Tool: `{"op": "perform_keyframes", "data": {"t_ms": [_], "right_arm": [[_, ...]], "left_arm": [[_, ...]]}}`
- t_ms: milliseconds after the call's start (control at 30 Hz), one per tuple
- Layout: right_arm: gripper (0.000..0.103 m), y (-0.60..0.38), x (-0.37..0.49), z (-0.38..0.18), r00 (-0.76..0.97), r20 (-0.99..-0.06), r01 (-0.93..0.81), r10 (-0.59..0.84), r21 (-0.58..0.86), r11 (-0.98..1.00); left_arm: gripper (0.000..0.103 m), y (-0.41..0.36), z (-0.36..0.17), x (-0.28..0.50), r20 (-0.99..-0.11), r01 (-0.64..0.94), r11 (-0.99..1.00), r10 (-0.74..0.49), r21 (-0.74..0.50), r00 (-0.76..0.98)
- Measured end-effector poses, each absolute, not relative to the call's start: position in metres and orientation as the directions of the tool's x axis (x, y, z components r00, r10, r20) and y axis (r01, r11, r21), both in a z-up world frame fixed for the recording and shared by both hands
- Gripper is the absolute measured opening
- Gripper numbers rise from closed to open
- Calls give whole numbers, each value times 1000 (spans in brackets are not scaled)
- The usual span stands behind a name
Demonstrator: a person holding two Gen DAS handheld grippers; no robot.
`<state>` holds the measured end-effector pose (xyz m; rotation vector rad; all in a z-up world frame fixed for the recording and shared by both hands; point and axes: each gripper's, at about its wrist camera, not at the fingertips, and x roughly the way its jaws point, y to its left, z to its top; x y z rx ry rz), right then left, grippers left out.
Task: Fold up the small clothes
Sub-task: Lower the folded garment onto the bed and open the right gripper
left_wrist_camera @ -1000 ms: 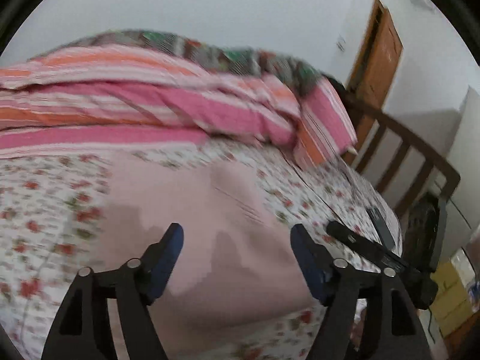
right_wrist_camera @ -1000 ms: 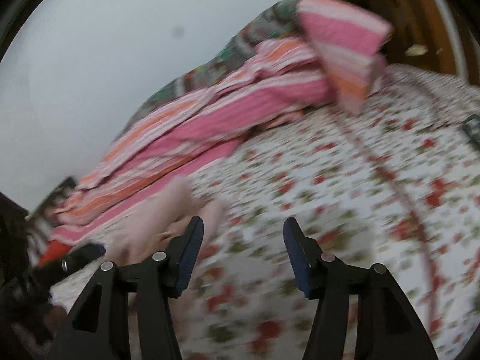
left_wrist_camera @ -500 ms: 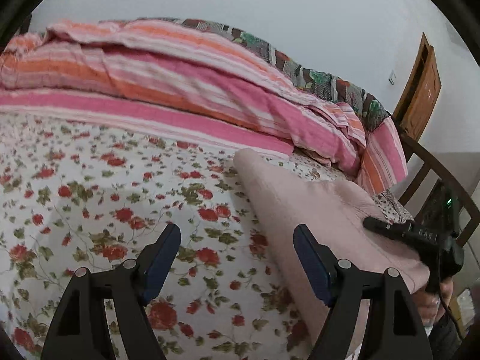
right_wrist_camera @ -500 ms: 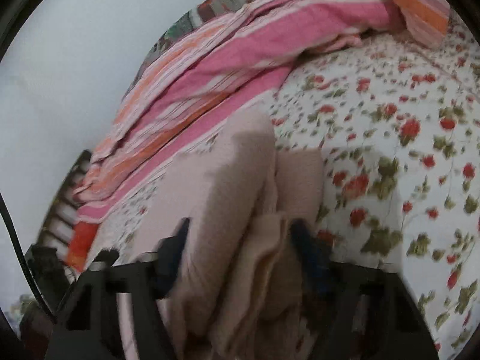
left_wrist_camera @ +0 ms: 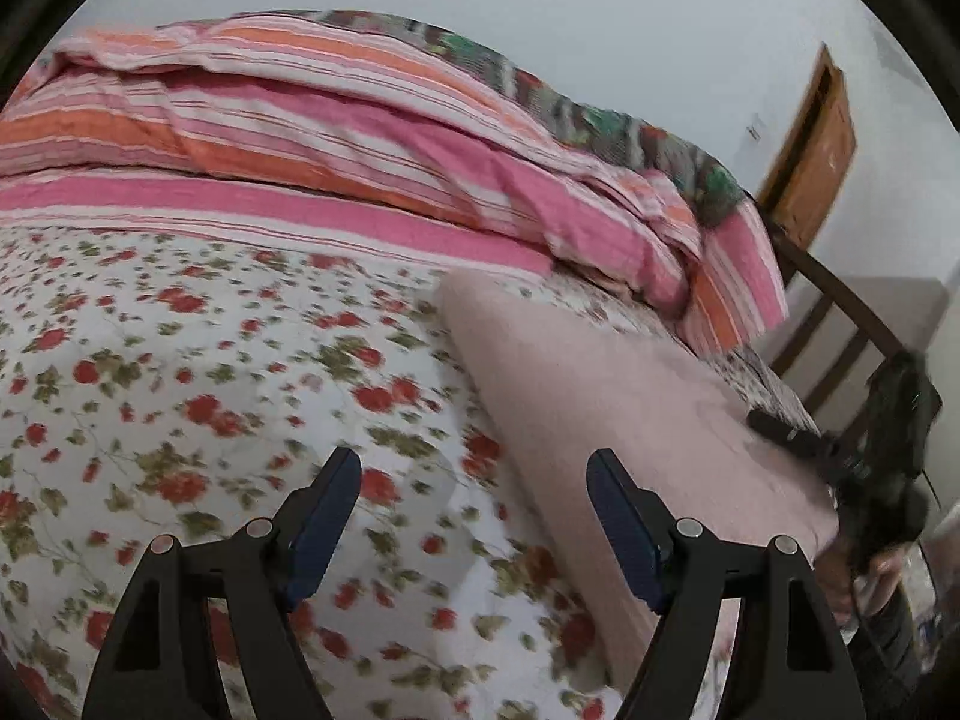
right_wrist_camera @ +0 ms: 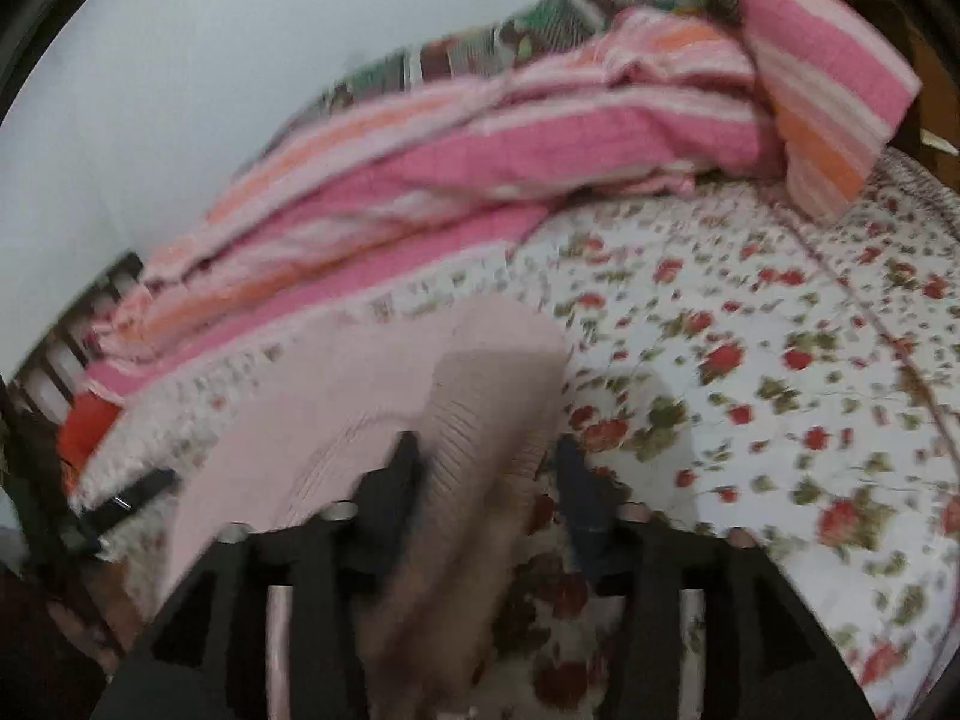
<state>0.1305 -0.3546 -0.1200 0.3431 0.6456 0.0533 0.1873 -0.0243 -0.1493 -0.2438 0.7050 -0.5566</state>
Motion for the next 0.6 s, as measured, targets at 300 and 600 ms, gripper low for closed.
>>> {"op": "perform_keyframes", "data": {"t_ms": [300,600], "right_arm": [[58,-325,74,-114,783,-585,-40,210,289,956],[57,-323,75,-125,764,-593,-28,254,363,931]], "left_arm": [[78,-55,-148,127,-571,570,772,-612,-281,548],[79,-106,-160,90,-633,570,821,-452,-20,629]]}}
